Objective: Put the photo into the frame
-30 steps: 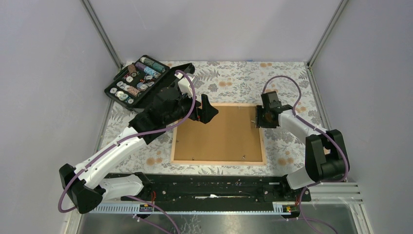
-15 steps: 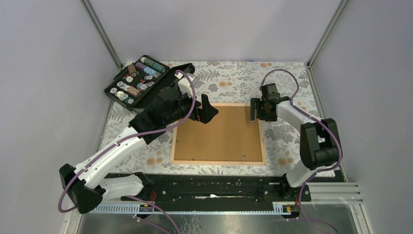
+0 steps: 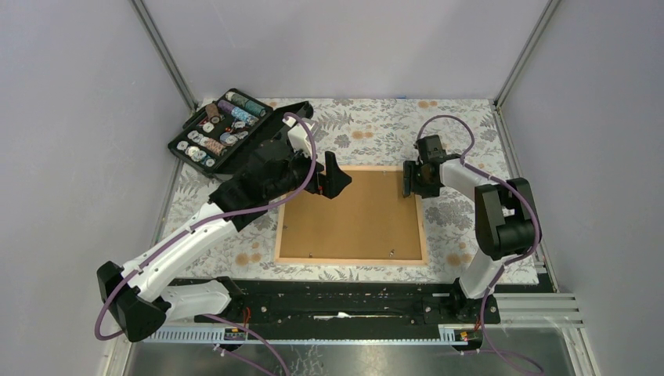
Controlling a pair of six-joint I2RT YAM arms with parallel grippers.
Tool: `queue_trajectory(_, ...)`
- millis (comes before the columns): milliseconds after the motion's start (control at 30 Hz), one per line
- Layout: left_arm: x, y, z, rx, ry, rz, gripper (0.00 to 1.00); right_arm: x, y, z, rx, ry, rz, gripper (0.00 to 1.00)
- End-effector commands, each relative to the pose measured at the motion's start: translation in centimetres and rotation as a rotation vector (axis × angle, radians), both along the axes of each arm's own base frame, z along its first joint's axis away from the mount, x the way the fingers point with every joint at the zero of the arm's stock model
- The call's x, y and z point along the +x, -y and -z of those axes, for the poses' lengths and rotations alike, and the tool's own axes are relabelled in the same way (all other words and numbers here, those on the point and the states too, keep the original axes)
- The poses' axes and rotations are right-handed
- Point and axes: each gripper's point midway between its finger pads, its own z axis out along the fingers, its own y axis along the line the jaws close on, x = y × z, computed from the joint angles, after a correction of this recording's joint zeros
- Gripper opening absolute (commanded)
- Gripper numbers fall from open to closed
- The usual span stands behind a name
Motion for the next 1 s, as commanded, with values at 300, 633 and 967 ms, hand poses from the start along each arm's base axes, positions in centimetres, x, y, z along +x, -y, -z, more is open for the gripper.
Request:
queue_trajectory(300, 0.3, 0.3, -1.4, -0.033, 0.035, 0.007, 0.99, 2.4, -0.4, 0.0, 0.004, 0.026, 0.025, 0.5)
queue_trajectory(633, 0.3, 0.3, -1.5, -0.034, 0.036, 0.006, 0.99, 1.8, 0.1, 1.1, -0.002, -0.005, 0.117, 0.24)
queue_trajectory(967, 0.2, 0.4, -1.3, -0.035, 0.03, 0.014, 0.99, 2.4, -0.1, 0.1, 0.021, 0.009, 0.149, 0.06)
